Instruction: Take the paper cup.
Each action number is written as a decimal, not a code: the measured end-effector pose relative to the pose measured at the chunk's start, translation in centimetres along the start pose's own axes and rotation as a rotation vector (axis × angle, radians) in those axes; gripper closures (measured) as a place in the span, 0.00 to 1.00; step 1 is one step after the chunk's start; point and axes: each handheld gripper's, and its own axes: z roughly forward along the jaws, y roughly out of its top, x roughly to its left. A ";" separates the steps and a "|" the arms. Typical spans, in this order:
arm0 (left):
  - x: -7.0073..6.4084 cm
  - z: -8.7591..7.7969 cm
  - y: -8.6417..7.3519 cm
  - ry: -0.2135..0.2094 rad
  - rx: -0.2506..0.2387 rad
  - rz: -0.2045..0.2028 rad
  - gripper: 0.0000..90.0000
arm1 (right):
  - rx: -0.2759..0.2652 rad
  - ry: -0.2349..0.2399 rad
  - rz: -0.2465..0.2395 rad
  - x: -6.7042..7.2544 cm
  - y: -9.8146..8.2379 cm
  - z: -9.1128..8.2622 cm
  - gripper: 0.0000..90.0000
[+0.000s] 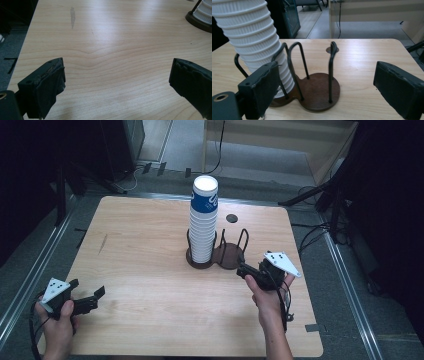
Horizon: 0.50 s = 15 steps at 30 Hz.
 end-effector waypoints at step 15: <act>-0.1 0.0 0.0 -0.001 -0.001 0.006 0.02 | -0.012 0.050 -0.022 3.5 1.6 1.7 0.08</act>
